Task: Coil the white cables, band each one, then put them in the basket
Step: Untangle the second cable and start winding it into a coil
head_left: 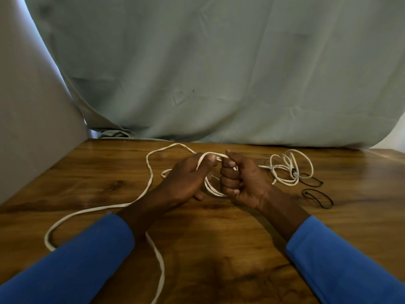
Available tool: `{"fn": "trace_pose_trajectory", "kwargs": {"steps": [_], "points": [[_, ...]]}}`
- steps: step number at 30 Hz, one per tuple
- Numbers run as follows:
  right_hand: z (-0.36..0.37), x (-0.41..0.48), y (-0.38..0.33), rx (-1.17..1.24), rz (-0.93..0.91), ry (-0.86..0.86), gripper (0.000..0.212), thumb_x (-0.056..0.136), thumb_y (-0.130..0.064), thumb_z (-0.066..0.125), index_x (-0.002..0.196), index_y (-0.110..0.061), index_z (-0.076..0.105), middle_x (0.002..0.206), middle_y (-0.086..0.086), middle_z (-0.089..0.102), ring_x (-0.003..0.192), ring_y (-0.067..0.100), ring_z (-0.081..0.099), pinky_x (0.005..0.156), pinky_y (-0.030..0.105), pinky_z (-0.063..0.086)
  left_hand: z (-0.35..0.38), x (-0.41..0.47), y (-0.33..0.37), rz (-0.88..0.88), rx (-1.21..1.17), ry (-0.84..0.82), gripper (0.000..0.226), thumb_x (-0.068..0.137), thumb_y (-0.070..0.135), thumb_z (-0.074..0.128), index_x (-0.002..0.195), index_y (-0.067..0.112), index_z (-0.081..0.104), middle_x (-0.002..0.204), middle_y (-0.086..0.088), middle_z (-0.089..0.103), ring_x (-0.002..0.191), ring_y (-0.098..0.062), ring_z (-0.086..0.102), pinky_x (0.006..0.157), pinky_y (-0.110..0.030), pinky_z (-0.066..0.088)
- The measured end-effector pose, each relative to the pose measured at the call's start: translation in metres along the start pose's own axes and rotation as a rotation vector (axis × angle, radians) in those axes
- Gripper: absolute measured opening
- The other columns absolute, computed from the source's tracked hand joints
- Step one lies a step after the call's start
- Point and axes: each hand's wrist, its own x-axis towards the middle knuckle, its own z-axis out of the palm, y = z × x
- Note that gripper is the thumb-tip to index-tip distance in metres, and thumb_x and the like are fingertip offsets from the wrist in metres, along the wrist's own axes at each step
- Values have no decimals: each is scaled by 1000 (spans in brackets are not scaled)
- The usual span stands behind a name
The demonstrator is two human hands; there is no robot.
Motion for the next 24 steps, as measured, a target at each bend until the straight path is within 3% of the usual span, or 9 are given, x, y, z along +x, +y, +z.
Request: {"fn": "trace_pose_trajectory", "kwargs": {"steps": [2,5,6,9,14,17,20,22,24], "points": [[4,1,3,37,18,-30,50,106,-37,35,59,-22,41,39,-7,22,41,10,3,43,17,6,3,1,-4,66,14,111,37,108,48,39,106,24,67,84,-1,71,69,-17,68,58,-45,58],[11,0,3,118,35,-141,43,103,-33,37,62,-21,39,41,-7,19,40,10,6,42,18,9,5,6,-10,99,-94,241,31,110,37,41,94,22,63,82,3,67,77,-11,62,77,-50,53],[13,-1,3,137,35,-175,40,101,-32,38,62,-21,39,43,-7,16,39,10,6,42,19,10,4,7,-11,87,-120,252,28,110,38,42,97,22,62,82,3,68,78,-11,63,76,-48,54],[16,-3,3,172,21,-225,40,101,-31,39,62,-21,40,48,-7,12,39,10,7,43,20,10,0,6,-14,56,-133,236,25,107,44,46,110,24,60,75,2,70,64,-15,66,55,-36,51],[15,-6,-9,268,-72,-325,46,105,-32,32,62,-21,44,48,-9,15,39,10,11,40,23,14,-11,4,-12,209,-29,254,21,108,36,48,104,22,63,79,-2,73,71,-13,70,66,-29,56],[-2,-13,-39,423,-311,-204,52,108,-27,26,60,-20,43,48,-9,15,39,9,11,37,23,20,-23,4,-13,304,303,199,22,108,35,47,97,27,64,70,3,68,65,-11,65,66,-33,53],[-24,-19,-60,574,-509,-22,49,105,-20,28,57,-19,43,43,-7,23,33,9,21,36,22,23,-22,7,-13,328,452,127,16,106,32,52,110,31,67,72,11,68,70,-7,66,68,-33,52],[-29,-18,-60,602,-567,77,46,105,-21,31,61,-18,46,41,-6,27,31,9,24,36,20,25,-12,5,-10,334,483,65,28,107,30,50,131,32,65,91,14,75,85,-2,69,76,-22,51],[-28,-15,-56,577,-616,157,44,108,-27,31,71,-16,50,40,-6,29,31,8,26,38,18,26,0,6,-10,427,653,-17,39,107,34,44,145,35,54,125,12,71,110,-6,65,93,-28,51]]}}
